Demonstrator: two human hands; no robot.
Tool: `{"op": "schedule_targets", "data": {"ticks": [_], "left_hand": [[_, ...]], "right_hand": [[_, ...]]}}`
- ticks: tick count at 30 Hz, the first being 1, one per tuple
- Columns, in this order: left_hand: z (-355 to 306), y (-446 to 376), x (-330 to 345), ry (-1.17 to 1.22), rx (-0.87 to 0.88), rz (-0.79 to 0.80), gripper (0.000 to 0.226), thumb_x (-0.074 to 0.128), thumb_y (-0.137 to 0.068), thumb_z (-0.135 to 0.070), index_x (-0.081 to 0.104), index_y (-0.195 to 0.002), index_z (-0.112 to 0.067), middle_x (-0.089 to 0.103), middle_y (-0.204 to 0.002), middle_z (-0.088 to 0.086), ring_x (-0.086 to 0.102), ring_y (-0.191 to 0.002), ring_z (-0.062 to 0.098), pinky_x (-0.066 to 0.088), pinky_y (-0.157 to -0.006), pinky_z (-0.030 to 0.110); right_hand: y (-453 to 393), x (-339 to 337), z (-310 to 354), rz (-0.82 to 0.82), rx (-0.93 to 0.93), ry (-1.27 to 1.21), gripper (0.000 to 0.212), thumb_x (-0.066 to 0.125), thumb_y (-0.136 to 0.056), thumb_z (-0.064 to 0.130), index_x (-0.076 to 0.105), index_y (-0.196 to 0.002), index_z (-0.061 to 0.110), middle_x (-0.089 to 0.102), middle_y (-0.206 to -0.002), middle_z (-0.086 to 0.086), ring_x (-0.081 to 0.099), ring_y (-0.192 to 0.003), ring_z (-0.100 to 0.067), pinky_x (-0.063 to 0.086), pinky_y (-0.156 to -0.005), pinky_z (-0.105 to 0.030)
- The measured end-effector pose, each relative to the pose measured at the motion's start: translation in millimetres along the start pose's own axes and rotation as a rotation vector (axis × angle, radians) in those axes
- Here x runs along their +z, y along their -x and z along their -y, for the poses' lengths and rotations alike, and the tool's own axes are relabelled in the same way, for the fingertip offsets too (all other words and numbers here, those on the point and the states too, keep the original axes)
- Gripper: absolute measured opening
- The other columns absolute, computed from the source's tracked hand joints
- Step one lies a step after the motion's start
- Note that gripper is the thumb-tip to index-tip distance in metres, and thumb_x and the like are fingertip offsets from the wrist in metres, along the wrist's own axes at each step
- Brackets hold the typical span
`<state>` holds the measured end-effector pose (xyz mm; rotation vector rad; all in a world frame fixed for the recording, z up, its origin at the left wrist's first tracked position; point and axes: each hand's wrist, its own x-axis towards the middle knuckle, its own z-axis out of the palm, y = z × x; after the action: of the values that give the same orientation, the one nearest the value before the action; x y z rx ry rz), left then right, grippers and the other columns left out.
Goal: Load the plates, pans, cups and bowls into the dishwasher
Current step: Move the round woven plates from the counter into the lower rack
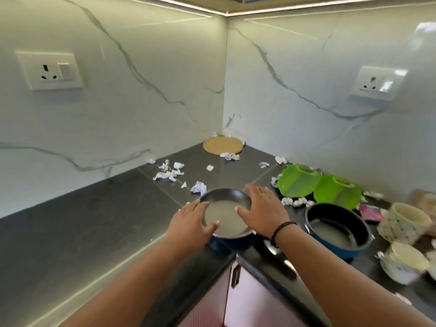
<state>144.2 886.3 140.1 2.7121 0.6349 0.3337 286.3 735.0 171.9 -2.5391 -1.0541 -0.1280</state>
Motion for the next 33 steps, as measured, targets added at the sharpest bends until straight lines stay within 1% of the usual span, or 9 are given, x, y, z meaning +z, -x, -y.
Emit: {"op": "schedule_targets", "data": {"ticks": [5,12,18,23,26,29,30,31,33], "left_hand": [[-9.7,-66.9,-9.2,-0.021,-0.087,-0.012,0.066,0.049,-0.091,-0.054,0.033,-0.146,-0.021,0.033,-0.153,0.002,0.026,-0.143,0.018,0.019,-0.115,0.031],[17.9,-126.3,-13.0,-0.066,-0.157,0.010,0.064,0.052,-0.090,-0.052,0.038,-0.144,-0.020,0.041,-0.147,-0.001,0.038,-0.135,0.018,0.030,-0.110,0.034],[43.9,-203.7,-8.4,-0.051,-0.124,0.018,0.063,0.052,-0.091,-0.050,0.038,-0.144,-0.018,0.041,-0.148,0.001,0.038,-0.136,0.018,0.030,-0.109,0.033],[71.8,-283.3,8.1,0.046,-0.112,0.059,0.062,0.055,-0.090,-0.049,0.041,-0.142,-0.018,0.045,-0.146,0.004,0.042,-0.133,0.021,0.033,-0.108,0.034],[89.9,-336.2,25.9,0.271,-0.214,0.093,0.060,0.059,-0.089,-0.047,0.045,-0.140,-0.018,0.047,-0.143,0.006,0.046,-0.129,0.022,0.035,-0.101,0.031],[100.9,-384.2,41.1,0.746,-0.454,0.162,0.064,0.063,-0.087,-0.048,0.045,-0.139,-0.015,0.044,-0.146,0.007,0.047,-0.127,0.024,0.038,-0.097,0.033],[103.3,-399.3,46.1,0.896,-0.540,0.197,0.067,0.064,-0.086,-0.049,0.043,-0.141,-0.015,0.041,-0.148,0.008,0.045,-0.129,0.026,0.038,-0.099,0.036],[105.3,-412.9,50.7,1.017,-0.611,0.228,0.070,0.064,-0.086,-0.049,0.040,-0.143,-0.016,0.038,-0.150,0.009,0.044,-0.130,0.028,0.038,-0.099,0.037],[108.0,-436.5,59.4,1.181,-0.692,0.257,0.077,0.064,-0.085,-0.050,0.033,-0.146,-0.015,0.032,-0.153,0.013,0.040,-0.133,0.031,0.038,-0.100,0.037]], "right_hand": [[-82.7,-8.0,-38.8,0.104,0.038,-0.084,0.070,0.060,-0.082,0.047,0.036,-0.140,0.018,0.048,-0.138,-0.011,0.042,-0.129,-0.029,0.038,-0.104,-0.039],[-157.7,11.6,-68.3,0.218,0.233,-0.321,0.070,0.062,-0.082,0.047,0.036,-0.140,0.018,0.055,-0.129,-0.013,0.054,-0.117,-0.030,0.043,-0.099,-0.038],[-217.4,30.4,-84.1,0.239,0.363,-0.367,0.068,0.063,-0.085,0.042,0.036,-0.141,0.015,0.051,-0.137,-0.010,0.052,-0.121,-0.028,0.041,-0.096,-0.033],[-281.7,60.4,-93.5,0.233,0.473,-0.440,0.063,0.063,-0.085,0.041,0.040,-0.137,0.015,0.055,-0.129,-0.009,0.055,-0.111,-0.026,0.045,-0.090,-0.033],[-323.7,85.3,-101.0,0.195,0.540,-0.516,0.051,0.064,-0.085,0.036,0.047,-0.128,0.013,0.056,-0.118,-0.008,0.054,-0.100,-0.022,0.043,-0.081,-0.031],[-364.9,104.4,-110.5,0.178,0.617,-0.661,0.018,0.064,-0.086,0.025,0.056,-0.095,0.012,0.053,-0.089,-0.009,0.049,-0.076,-0.022,0.038,-0.064,-0.033],[-378.0,109.4,-113.8,0.176,0.661,-0.742,0.011,0.064,-0.086,0.022,0.058,-0.086,0.013,0.051,-0.082,-0.011,0.047,-0.069,-0.022,0.038,-0.064,-0.034],[-389.9,113.3,-117.0,0.175,0.717,-0.831,0.009,0.065,-0.086,0.021,0.061,-0.086,0.013,0.054,-0.083,-0.014,0.050,-0.068,-0.022,0.043,-0.067,-0.034],[-411.3,119.1,-124.5,0.170,0.815,-0.955,0.010,0.064,-0.088,0.021,0.061,-0.091,0.011,0.063,-0.108,-0.019,0.062,-0.086,-0.026,0.051,-0.078,-0.037]]}}
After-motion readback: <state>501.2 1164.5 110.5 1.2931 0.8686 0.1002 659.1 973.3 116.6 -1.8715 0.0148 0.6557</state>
